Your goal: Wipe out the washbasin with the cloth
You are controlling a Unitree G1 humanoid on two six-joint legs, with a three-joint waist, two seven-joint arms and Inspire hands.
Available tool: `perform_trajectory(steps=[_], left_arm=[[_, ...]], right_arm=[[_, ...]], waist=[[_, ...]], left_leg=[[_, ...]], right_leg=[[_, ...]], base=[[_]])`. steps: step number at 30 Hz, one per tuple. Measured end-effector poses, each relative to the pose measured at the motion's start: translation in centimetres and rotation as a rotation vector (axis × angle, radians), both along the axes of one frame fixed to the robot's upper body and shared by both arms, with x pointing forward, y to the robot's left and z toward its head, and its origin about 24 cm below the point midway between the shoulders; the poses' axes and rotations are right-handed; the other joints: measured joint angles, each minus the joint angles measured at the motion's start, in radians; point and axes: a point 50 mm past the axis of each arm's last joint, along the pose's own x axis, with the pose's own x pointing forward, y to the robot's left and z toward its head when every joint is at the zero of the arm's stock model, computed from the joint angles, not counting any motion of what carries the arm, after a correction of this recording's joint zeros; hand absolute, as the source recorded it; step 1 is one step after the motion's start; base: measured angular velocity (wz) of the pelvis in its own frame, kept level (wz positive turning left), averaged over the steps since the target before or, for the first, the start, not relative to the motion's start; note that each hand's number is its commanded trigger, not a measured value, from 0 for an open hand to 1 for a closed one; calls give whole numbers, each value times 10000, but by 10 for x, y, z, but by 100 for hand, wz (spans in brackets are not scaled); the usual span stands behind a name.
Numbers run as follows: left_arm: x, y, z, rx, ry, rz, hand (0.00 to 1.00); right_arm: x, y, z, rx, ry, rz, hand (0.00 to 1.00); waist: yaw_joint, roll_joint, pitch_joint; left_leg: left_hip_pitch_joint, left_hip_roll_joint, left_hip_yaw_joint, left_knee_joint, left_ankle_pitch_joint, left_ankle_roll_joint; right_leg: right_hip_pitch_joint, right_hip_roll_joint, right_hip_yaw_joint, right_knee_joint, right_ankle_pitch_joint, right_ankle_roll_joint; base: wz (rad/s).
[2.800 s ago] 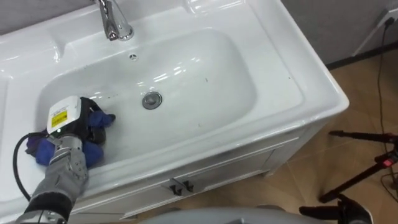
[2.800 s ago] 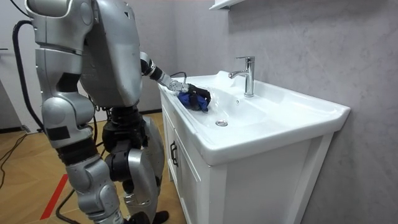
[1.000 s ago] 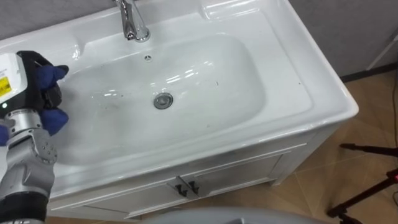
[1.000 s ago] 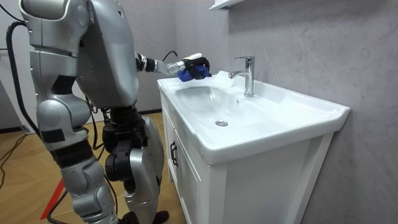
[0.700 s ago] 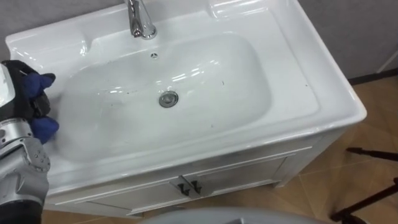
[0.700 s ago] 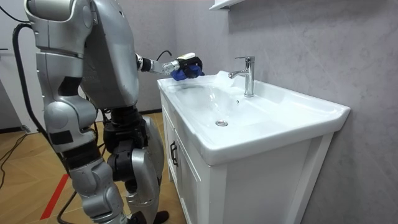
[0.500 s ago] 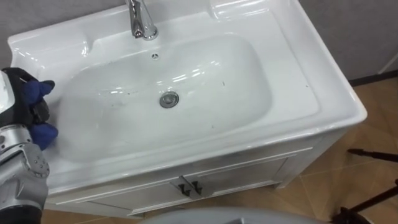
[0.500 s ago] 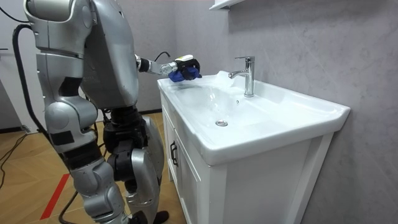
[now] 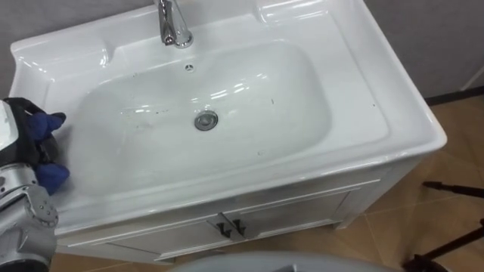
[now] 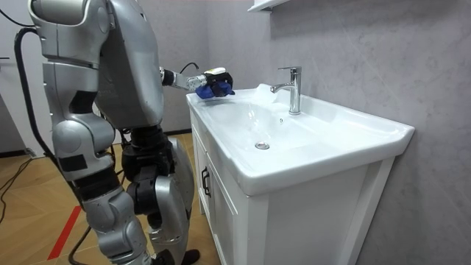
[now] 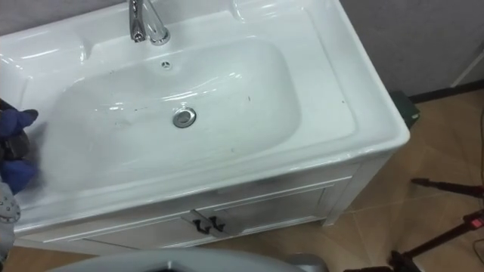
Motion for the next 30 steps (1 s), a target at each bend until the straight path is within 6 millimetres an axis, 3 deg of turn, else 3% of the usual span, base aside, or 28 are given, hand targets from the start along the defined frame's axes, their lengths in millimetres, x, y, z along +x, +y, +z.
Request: perform_trajectory(steps=[11,17,23,25,26,27,28,29,30], left_arm=[[-13,9,-9,-62,644,625,100],[-27,26,-2,153,368,1621,100],[-41,30,-4,306,494,1911,100],[-44,31,-5,274,573,1964,84],[-45,31,-6,211,561,2012,65],[-46,31,-6,167,558,2056,56],[-46,31,-6,137,540,2083,54],[-46,31,-6,107,520,2102,35],[-47,32,-6,72,499,2129,6]], right_arm=[[-5,-3,1,-18,141,-115,0],[-11,-9,4,-244,263,-471,0],[-9,-13,6,-416,175,-412,0],[-9,-14,7,-445,181,-417,0],[-9,-14,7,-447,181,-416,0],[-9,-14,7,-447,181,-414,0],[-9,-14,7,-449,182,-413,0],[-9,-14,7,-452,181,-413,0],[-9,-14,7,-454,183,-408,0]], waist=[[286,148,-108],[379,174,-66],[382,176,-55],[393,180,-54],[393,182,-53],[395,187,-50],[395,191,-48],[394,195,-50],[386,196,-46]], left_leg=[[-3,0,-52,1,0,-1],[-18,-4,-49,19,-1,0],[-145,-72,-276,69,-1,0],[-168,-90,-299,69,-1,0],[-174,-93,-308,70,-1,0],[-196,-99,-332,72,-1,0],[-232,-106,-368,86,-1,0],[-262,-108,-380,94,-1,0],[-306,-108,-390,101,-1,0]], right_leg=[[24,1,-11,-6,0,0],[23,-8,-21,10,-24,-5],[-2,-15,-75,25,-75,1],[1,-17,-99,19,-86,4],[1,-18,-106,16,-88,5],[-1,-19,-128,9,-91,7],[-15,-19,-152,9,-93,8],[-29,-19,-159,9,-96,7],[-70,-19,-163,13,-101,4]], base=[[0],[0],[10],[9],[7],[7],[8],[6],[0]])
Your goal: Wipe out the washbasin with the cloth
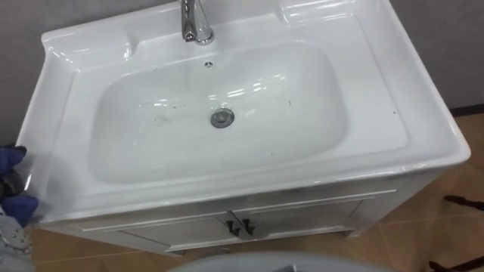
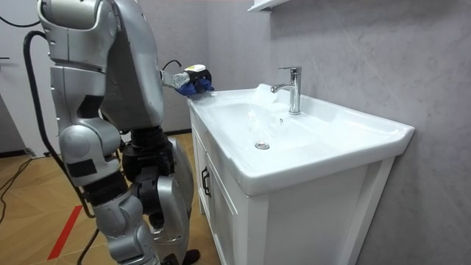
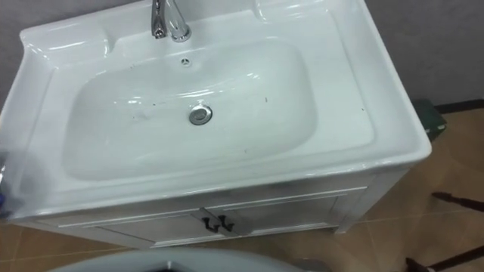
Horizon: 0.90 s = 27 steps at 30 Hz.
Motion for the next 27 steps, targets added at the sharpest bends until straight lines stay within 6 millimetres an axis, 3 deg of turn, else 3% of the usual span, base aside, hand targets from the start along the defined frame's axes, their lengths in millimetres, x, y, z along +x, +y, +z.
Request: perform_trajectory(steps=[1,9,16,27], left_arm=[[0,0,0,-4,2,23,0],[0,0,0,-4,0,26,0],[2,-1,0,-244,-227,87,0],[6,-1,2,-203,-493,51,0]], right_arm=[[0,0,0,7,2,7,0],[0,-1,0,6,6,22,0],[0,0,0,27,-1,29,0],[-1,1,0,56,17,-3,0]], waist=[[-1,-2,1],[-35,-68,17],[-106,-171,90],[-292,-127,100]], left_leg=[[-3,0,0,-12,0,0],[15,-10,-6,-45,0,-1],[-4,-11,-2,-33,0,-1],[-1,-13,-15,-35,0,-1]], right_leg=[[-10,0,2,6,-7,-2],[-10,-6,19,4,-33,2],[-9,7,47,-16,-38,4],[10,21,60,-62,-36,3]], base=[[0],[0],[0],[0]])
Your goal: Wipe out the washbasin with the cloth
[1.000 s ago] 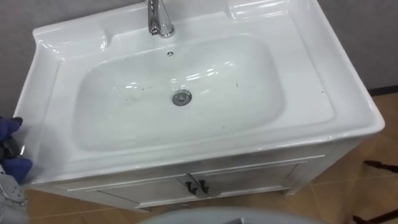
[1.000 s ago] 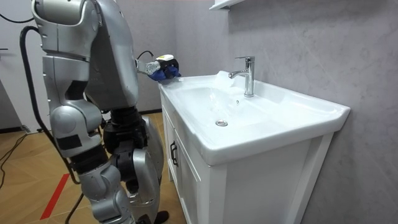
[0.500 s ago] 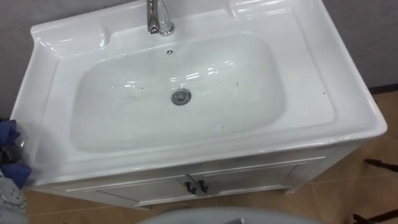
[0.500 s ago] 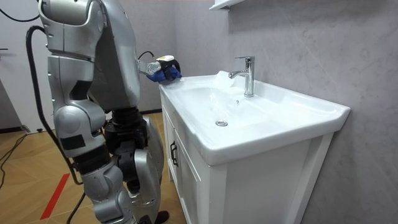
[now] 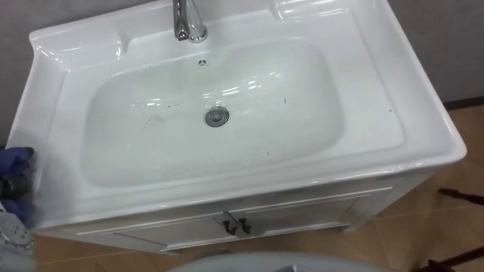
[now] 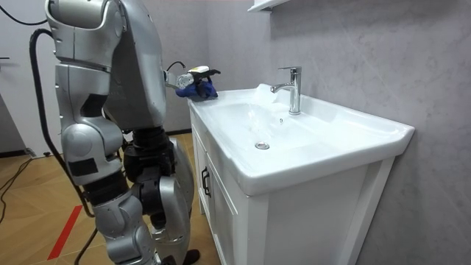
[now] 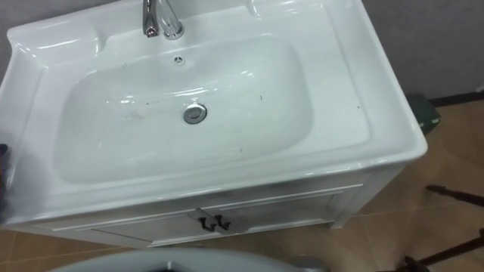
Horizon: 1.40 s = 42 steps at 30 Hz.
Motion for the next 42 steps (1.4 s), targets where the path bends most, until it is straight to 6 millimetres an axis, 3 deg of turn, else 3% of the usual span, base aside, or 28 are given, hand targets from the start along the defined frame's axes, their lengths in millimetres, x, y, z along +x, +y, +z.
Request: perform_trajectory(steps=[7,16,27,42], left_arm=[[9,-3,8,135,-437,-291,0],[25,-12,31,504,-1497,-1038,0],[33,-14,37,576,-1874,-1168,0],[40,-15,41,636,-2142,-1218,0]], right_arm=[[0,0,0,15,-122,-194,0],[4,-1,2,14,-388,-89,0],[-5,0,1,-54,-103,-164,0],[-12,10,-4,232,34,-427,0]], waist=[[-11,55,11],[-79,257,-59],[-331,320,-34],[-257,320,-17]], left_leg=[[-3,-4,-2,-9,0,0],[25,-19,44,-71,-1,-1],[54,-14,110,-48,-1,-1],[194,-14,169,-93,-2,0]], right_leg=[[23,13,28,-70,1,-1],[10,10,105,-93,2,0],[12,18,278,-93,4,-3],[13,173,1016,-107,31,-51]], base=[[0],[-1],[-2],[-3]])
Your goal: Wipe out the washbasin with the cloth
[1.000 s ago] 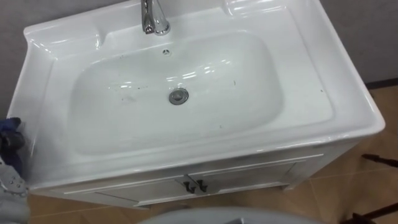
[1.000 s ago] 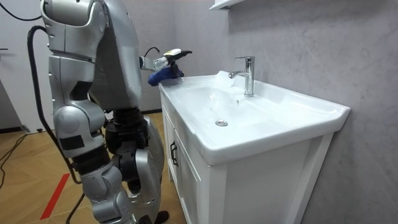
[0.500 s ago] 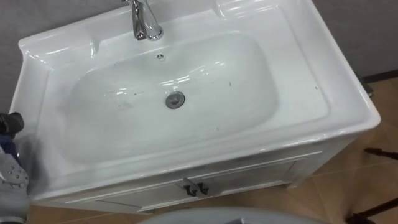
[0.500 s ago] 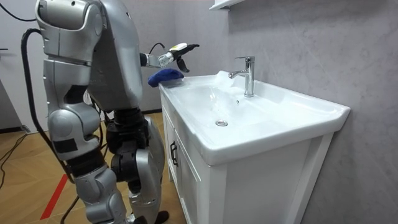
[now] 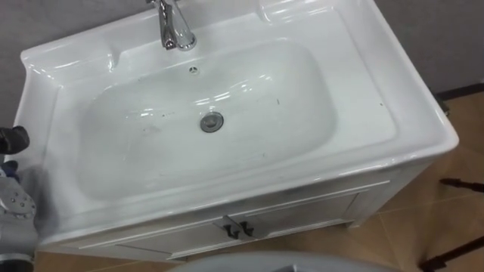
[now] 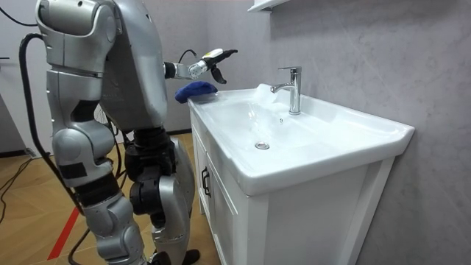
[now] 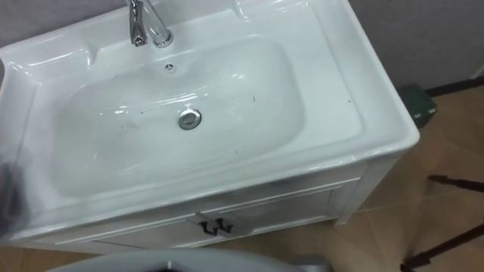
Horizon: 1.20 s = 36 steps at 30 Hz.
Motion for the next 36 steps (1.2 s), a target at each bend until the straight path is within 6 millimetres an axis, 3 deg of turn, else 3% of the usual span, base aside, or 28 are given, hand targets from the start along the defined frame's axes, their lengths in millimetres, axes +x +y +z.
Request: perform_trajectory(steps=[6,10,16,18,24,31,36], left_arm=[[0,-1,4,329,-567,-56,0],[4,-1,20,794,-1549,-150,0],[-1,27,57,2100,-2679,351,0],[-5,32,62,2255,-2917,669,0],[-25,54,56,1599,-3141,2132,0],[-62,75,43,1226,-2863,3826,0],[-88,81,26,775,-2110,4610,0]], right_arm=[[-6,2,-2,100,269,-119,0],[-9,2,-2,98,349,-186,0],[-6,0,-1,-104,388,143,0],[-6,-1,-1,-158,419,242,0],[-4,-2,0,-156,363,225,0],[8,-8,4,-510,52,613,0],[16,-8,5,-475,-137,907,0]], waist=[[25,1,0],[301,-21,11],[512,77,-15],[559,143,-27],[906,338,-58],[1205,286,-57],[1632,187,-74]], left_leg=[[5,-11,-56,1,0,0],[78,-5,-17,-27,0,0],[151,-24,-69,-105,0,0],[149,-45,-93,-114,0,1],[133,-52,-158,-133,0,0],[60,-162,-423,-92,0,1],[-46,-186,-653,-51,0,1]], right_leg=[[25,5,12,-9,3,-4],[10,14,209,3,5,-9],[115,21,162,-157,83,-13],[128,0,111,-157,88,-3],[134,2,16,-147,62,-15],[186,-45,-152,-147,6,26],[235,-58,-454,-181,-1,15]], base=[[0],[-9],[-2],[6],[4],[10],[14]])
